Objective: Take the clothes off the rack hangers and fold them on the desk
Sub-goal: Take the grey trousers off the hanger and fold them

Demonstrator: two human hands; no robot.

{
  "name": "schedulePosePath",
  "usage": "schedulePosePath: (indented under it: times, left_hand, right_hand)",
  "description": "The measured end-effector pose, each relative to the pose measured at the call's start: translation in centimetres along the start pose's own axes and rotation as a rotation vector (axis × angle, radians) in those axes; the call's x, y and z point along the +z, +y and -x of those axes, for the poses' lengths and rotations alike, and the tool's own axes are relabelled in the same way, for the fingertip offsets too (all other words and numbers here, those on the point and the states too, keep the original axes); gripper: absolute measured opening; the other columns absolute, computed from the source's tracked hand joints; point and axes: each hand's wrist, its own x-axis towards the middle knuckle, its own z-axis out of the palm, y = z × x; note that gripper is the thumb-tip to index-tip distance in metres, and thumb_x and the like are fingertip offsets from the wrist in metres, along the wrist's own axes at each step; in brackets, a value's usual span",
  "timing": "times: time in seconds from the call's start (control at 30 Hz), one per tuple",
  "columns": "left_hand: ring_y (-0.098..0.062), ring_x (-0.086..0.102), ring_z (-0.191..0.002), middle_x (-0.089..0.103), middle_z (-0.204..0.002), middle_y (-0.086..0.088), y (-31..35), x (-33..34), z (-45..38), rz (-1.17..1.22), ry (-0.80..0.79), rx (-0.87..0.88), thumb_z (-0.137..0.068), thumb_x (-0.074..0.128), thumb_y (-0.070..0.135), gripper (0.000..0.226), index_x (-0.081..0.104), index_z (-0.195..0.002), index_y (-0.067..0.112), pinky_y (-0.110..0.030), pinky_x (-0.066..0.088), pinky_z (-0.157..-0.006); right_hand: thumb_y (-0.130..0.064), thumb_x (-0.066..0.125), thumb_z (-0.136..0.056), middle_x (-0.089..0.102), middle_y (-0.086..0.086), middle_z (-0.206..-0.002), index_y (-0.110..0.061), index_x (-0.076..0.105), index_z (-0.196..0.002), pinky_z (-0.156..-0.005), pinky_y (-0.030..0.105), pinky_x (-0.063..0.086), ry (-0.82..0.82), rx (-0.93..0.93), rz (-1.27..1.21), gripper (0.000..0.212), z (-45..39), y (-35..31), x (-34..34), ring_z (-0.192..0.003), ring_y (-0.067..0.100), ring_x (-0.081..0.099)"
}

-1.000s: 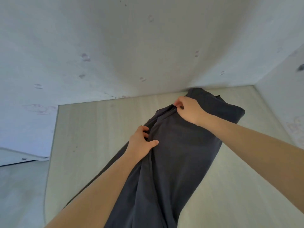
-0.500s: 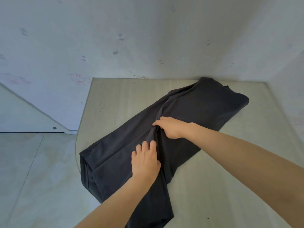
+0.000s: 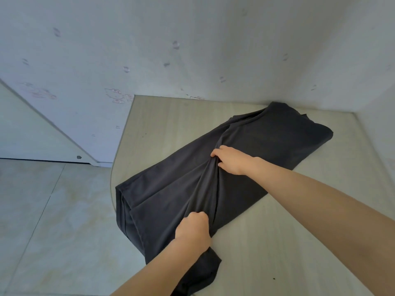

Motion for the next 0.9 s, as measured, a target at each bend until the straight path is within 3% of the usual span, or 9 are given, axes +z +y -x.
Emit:
schedulePosePath:
  times: [0.13, 0.27, 0.37, 0.5, 0.63, 0.73, 0.9]
  left_hand:
    - [-0.020, 0.061, -0.075, 0.055, -0.087, -0.005, -3.4, -4.7, 0.2, 0.189, -0.201, -0.017, -0.083, 0.059, 0.009, 0.012, 0.047, -0.084, 0.011, -0.025, 0.052, -0.062]
    - [-0.016, 0.058, -0.063, 0.053, -0.074, -0.002, -8.1, -9.1, 0.3, 0.260, -0.199, 0.014, -0.084, 0.053, 0.004, 0.014, 0.049, -0.075, 0.014, -0.017, 0.045, -0.051]
    - [-0.016, 0.048, -0.065, 0.049, -0.069, -0.003, -11.7, -11.8, -0.7, 0.253, -0.068, -0.050, -0.086, 0.047, 0.005, 0.019, 0.046, -0.070, 0.013, -0.022, 0.036, -0.057]
    - [-0.023, 0.052, -0.073, 0.057, -0.076, -0.008, -15.3, -13.2, -2.8, 0.422, 0.155, -0.152, -0.092, 0.044, 0.009, 0.021, 0.051, -0.071, 0.010, -0.029, 0.038, -0.062]
    - [-0.013, 0.049, -0.066, 0.054, -0.071, 0.001, -17.6, -12.8, -4.3, 0.378, 0.325, -0.182, -0.095, 0.054, 0.026, 0.025, 0.048, -0.072, 0.019, -0.022, 0.033, -0.057]
    - [-0.018, 0.053, -0.076, 0.057, -0.085, -0.002, -19.2, -12.4, -5.1, 0.298, 0.507, -0.188, -0.092, 0.059, 0.022, 0.008, 0.059, -0.089, 0.015, -0.024, 0.039, -0.065]
    - [-0.029, 0.051, -0.107, 0.050, -0.118, -0.008, -20.7, -11.4, -5.4, 0.249, 0.637, -0.193, -0.094, 0.057, 0.016, 0.022, 0.056, -0.115, 0.010, -0.040, 0.047, -0.089]
  right_hand:
    - [-0.017, 0.049, -0.098, 0.043, 0.007, -0.123, -0.017, 0.049, -0.127, -0.091, 0.037, 0.046, 0.060, 0.019, 0.065, 0.029, -0.8, 0.4, -0.4, -0.104, 0.024, 0.051]
    - [-0.022, 0.049, -0.098, 0.041, 0.006, -0.118, -0.016, 0.058, -0.112, -0.089, 0.037, 0.046, 0.155, -0.013, 0.103, 0.018, -1.9, 0.3, -1.5, -0.102, 0.022, 0.045]
    - [-0.027, 0.047, -0.099, 0.040, 0.003, -0.118, -0.017, 0.058, -0.108, -0.088, 0.038, 0.047, 0.219, -0.083, 0.095, 0.018, -3.3, -0.5, -3.1, -0.103, 0.021, 0.042]
    - [-0.028, 0.037, -0.102, 0.045, 0.003, -0.109, -0.016, 0.056, -0.108, -0.074, 0.040, 0.049, 0.326, -0.099, 0.139, 0.023, -5.6, -1.5, -4.6, -0.092, 0.022, 0.047]
    - [-0.019, 0.040, -0.100, 0.048, 0.006, -0.104, -0.012, 0.056, -0.103, -0.064, 0.037, 0.048, 0.352, -0.010, 0.177, 0.017, -8.4, -2.4, -4.3, -0.081, 0.023, 0.050]
    - [-0.013, 0.044, -0.097, 0.048, 0.007, -0.106, -0.009, 0.056, -0.101, -0.066, 0.036, 0.049, 0.321, 0.064, 0.144, 0.013, -9.7, -3.0, -3.4, -0.077, 0.021, 0.051]
    - [-0.013, 0.049, -0.095, 0.046, 0.011, -0.121, -0.011, 0.044, -0.128, -0.075, 0.040, 0.052, 0.310, 0.040, 0.138, 0.034, -9.1, -4.1, -1.7, -0.097, 0.026, 0.053]
